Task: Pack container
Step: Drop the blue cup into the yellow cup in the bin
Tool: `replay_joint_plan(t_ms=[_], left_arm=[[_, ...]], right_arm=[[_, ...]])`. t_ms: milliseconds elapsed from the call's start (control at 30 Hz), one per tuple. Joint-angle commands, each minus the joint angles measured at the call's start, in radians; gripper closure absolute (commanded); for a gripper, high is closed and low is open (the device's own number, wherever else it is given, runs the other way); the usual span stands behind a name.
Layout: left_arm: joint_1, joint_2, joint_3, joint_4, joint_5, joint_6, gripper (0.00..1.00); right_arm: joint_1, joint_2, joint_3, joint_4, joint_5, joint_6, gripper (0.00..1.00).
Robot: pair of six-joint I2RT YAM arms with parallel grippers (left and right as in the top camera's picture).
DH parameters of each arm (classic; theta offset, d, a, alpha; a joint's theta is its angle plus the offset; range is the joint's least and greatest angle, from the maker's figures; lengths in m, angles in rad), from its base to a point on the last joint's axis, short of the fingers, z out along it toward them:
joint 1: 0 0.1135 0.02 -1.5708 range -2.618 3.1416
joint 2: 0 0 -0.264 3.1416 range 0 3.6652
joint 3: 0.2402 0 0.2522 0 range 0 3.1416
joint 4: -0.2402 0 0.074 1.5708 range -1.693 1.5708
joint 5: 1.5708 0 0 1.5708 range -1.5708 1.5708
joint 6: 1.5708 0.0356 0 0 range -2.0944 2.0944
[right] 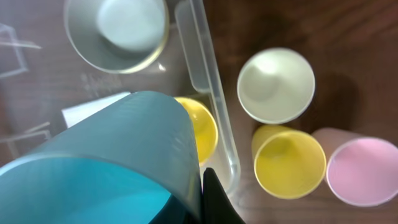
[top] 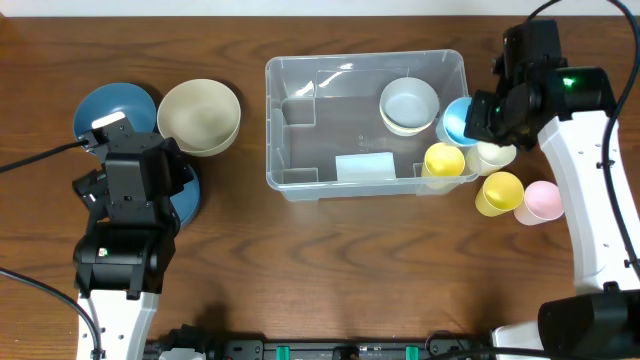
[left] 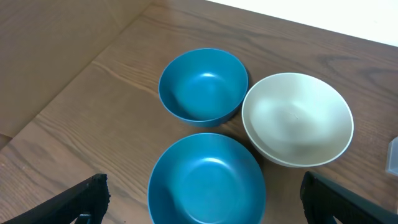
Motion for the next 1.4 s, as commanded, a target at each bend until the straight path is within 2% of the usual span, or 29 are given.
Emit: replay_joint_plan(t_ms=[0,233,433,467,533,567,633,833,1033,1200,1367], left_arm=[[0.005,0.001,0.022,0.0,-0.019,-0.009,0.02],[0.005,0.001,0.022,0.0,-0.019,-0.009,0.02],[0.005,0.001,0.022,0.0,-0.019,-0.009,0.02],[0.005,0.001,0.022,0.0,-0.019,-0.009,0.02],[0.005,0.001,0.022,0.0,-0.019,-0.009,0.02],[0.005,0.001,0.022,0.0,-0.019,-0.009,0.02],[0.005,0.001,0.022,0.0,-0.019,-0.009,0.02],[0.005,0.001,0.022,0.0,-0.019,-0.009,0.02],[0.005,0.001,0.022,0.0,-0.019,-0.009,0.02],[0.005,0.001,0.022,0.0,-0.019,-0.009,0.02],[0.005,0.001,0.022,0.0,-0.019,-0.009,0.02]], right_arm=[[0.005,0.0,-0.04,-0.013,0.024,0.016,0.99],[0.005,0.0,-0.172,0.029,0.024,0.017,0.99],[0.005,0.0,-0.212,0.087,0.021,0.017,0.98],[0.005,0.0,-0.212,0.091,0.021,0.017,0.85],[0.005,0.0,-0.212,0.103,0.021,0.016,0.45],[0.005,0.0,-0.212,0.108,0.02,0.011,0.35],[0.005,0.0,-0.212,0.124,0.003,-0.011,0.27],[0.005,-0.001,-0.191,0.156,-0.081,-0.035,0.28],[-0.018,-0.02,-0.015,0.05,-0.106,-0.024,0.28],[-0.127,-0.021,0.129,-0.088,-0.084,-0.02,0.28],[-0.292,-0.018,0.135,-0.154,-0.043,-0.03,0.26]])
